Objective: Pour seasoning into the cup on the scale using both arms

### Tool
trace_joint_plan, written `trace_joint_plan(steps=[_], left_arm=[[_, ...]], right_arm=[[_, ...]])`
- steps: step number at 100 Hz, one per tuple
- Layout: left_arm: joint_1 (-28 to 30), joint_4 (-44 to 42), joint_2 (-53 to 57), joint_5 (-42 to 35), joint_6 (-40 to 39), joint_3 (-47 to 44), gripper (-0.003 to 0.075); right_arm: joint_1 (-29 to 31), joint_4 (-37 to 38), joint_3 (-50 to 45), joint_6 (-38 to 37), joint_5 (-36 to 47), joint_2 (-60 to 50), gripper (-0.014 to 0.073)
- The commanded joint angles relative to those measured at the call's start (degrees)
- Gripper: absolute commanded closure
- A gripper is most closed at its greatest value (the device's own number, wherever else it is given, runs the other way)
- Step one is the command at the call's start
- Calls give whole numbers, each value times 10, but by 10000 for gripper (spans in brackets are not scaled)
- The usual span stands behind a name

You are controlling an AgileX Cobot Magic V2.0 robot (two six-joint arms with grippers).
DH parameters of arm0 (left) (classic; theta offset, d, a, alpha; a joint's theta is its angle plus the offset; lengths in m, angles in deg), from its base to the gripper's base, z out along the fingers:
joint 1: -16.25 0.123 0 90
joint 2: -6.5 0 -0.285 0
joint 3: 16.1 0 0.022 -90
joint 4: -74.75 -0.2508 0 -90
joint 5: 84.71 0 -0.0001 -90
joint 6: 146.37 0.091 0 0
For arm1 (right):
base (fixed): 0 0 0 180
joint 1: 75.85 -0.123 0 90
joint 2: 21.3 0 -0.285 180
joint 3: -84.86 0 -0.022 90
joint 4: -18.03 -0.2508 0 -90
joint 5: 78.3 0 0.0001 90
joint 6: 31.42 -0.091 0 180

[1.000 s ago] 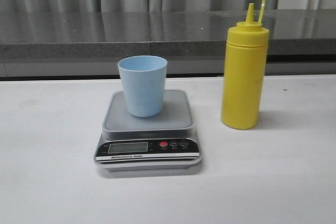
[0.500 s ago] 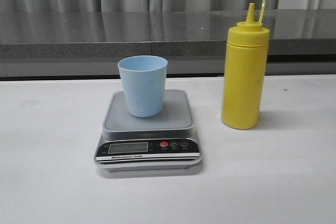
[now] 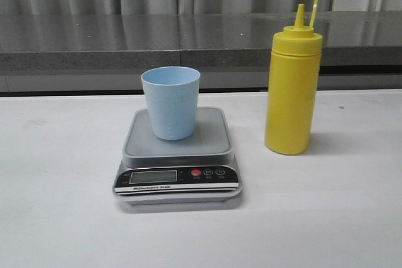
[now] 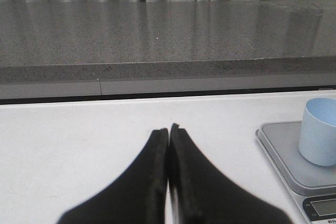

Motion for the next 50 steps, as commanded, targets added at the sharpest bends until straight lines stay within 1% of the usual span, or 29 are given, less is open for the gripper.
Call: trace_joint_plan(steps=[1,32,50], left_arm=[[2,2,-5,-45,-7,14,740],[2,2,-5,-45,-7,14,740],[2,2,-5,-45,-7,14,740]], right_arm=[[5,-1,16,4,45,4,661],[7,3,0,4,48,-1,661],[44,0,-42,4,66,-55,661]])
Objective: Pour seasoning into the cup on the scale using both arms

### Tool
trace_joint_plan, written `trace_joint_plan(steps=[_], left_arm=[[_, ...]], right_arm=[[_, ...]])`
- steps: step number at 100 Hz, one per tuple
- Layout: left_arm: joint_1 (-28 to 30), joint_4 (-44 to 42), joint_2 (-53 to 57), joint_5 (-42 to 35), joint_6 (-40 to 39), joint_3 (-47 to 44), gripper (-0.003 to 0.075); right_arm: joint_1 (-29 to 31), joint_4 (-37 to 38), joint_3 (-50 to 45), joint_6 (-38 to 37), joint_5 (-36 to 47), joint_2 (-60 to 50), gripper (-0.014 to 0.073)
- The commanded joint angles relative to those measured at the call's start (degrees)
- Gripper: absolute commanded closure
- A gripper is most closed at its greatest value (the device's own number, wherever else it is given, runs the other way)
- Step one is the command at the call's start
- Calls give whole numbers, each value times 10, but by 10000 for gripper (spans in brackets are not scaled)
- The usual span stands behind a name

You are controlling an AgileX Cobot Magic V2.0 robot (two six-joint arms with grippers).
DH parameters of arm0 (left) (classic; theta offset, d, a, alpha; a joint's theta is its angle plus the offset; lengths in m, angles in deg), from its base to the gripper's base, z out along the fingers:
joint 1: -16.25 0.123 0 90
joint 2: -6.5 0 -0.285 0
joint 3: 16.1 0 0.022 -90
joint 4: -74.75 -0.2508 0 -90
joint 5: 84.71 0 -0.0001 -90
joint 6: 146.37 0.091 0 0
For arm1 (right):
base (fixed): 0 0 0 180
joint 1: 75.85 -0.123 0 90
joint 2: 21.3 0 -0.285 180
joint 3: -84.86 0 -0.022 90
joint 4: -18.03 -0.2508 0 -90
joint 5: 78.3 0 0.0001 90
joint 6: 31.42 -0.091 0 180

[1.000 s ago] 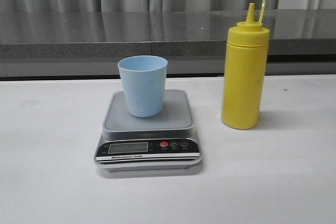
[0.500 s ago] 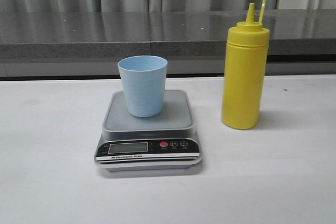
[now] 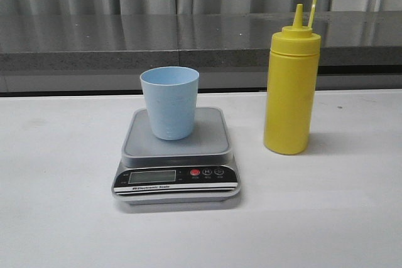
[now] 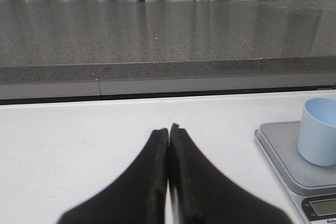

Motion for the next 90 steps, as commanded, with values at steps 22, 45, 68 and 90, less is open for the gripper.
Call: trace_joint_plan(steps=[22,45,68,90], left_arm=[[2,2,-5,-45,-7,14,740],[2,2,-5,-44,-7,14,740],[2,2,-5,-44,-7,14,740],[2,3,-5,-44,-7,14,740]], right_arm=[[67,0,-52,4,64,-109,661],[97,-5,-87,4,68,-144,661],[115,-5,-122,4,84,-144,661],[124,-5,-133,-1,96,-145,661]])
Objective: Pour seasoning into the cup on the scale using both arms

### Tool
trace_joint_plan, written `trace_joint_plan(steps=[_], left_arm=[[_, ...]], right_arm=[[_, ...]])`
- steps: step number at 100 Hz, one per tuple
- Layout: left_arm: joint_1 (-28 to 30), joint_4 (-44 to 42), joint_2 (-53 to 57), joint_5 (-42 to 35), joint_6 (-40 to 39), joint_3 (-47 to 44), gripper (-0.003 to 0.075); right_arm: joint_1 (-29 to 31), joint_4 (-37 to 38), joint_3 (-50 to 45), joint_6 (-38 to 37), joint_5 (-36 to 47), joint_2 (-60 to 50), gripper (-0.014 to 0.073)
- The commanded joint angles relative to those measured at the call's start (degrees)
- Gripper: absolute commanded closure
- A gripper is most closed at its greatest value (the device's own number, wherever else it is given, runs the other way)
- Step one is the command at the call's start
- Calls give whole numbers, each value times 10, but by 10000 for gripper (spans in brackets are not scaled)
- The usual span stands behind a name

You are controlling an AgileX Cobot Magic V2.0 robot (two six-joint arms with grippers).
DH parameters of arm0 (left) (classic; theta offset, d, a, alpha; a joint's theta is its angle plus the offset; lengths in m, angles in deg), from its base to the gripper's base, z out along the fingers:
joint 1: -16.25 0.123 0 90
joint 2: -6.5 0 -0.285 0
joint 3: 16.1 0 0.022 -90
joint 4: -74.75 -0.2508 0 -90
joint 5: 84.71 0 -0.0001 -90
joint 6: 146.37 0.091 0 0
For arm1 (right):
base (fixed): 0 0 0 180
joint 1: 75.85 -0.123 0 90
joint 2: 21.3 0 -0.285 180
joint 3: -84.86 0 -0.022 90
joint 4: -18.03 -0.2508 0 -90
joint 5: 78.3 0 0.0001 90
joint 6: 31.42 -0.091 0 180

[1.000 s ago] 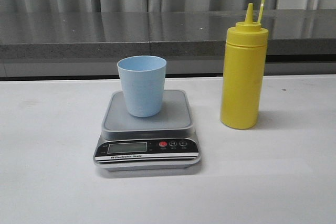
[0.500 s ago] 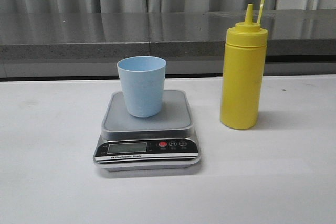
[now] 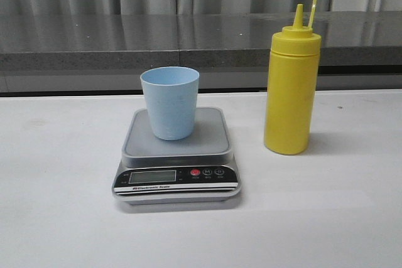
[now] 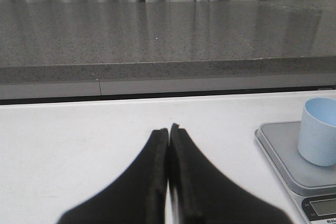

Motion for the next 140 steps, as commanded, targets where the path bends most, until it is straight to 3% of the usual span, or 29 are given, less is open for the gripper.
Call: trace_joint_plan(steps=[1,114,140], left_arm=[[2,3,-5,-44,-7,14,740],[2,3,-5,-45,-7,12,740],[2,-13,-4,-129,-7,-48,740]], right_arm=[[4,0,12,0,55,-11,661],[4,0,12,0,55,-11,661],[4,0,12,0,55,-11,661]])
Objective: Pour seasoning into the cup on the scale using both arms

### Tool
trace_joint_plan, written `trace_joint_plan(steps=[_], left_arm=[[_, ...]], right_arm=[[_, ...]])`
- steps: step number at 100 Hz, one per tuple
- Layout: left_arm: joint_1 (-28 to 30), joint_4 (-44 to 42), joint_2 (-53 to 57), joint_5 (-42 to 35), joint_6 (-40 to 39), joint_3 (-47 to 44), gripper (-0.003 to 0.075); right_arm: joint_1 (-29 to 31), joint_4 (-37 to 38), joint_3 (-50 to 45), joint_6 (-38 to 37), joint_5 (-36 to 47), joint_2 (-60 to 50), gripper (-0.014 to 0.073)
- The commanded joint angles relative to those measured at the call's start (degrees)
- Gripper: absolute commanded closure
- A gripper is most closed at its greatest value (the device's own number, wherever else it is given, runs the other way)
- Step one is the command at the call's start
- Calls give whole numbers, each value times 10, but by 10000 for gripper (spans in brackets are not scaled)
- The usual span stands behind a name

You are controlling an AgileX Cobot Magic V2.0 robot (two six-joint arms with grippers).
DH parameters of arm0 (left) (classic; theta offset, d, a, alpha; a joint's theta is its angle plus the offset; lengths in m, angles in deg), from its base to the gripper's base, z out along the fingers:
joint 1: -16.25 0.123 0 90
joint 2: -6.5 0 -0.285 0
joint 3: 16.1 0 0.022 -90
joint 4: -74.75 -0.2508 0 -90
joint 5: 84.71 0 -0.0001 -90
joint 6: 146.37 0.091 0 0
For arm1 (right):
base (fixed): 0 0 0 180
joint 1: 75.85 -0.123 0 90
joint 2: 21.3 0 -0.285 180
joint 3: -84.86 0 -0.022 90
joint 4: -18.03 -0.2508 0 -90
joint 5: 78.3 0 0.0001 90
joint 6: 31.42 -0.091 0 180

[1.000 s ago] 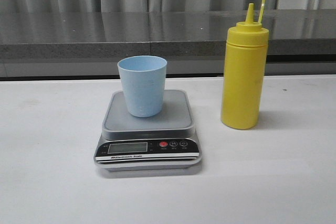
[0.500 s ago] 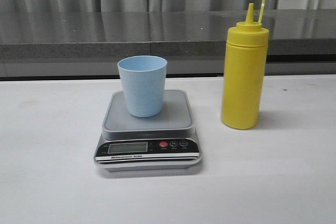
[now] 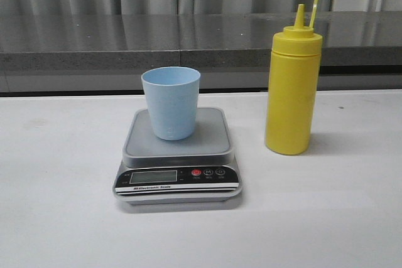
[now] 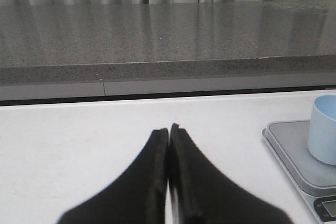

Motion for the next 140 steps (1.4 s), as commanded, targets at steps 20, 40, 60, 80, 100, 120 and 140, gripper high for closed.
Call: trace_joint_plan(steps=[20,40,60,80,100,120,140], left_arm=[[2,-13,16,-126,-7,-84,740],[2,-13,74,-144,-7,-147,740],[16,-13,130,-129,-7,-169,740],[42,-13,129,-129,-7,-169,740],[43,-13,129,-129,-7,-169,740],[43,-13,129,-129,-7,-169,740],[43,-13,129,-129,-7,-169,740]], right_arm=[[4,0,12,1,48,-11,661],[4,0,12,1,48,-11,661],[4,0,12,1,48,-11,661],[4,0,12,1,48,-11,661],[4,0,12,1,48,-11,661],[4,0,12,1,48,-11,661],[4,0,12,1,48,-11,661]])
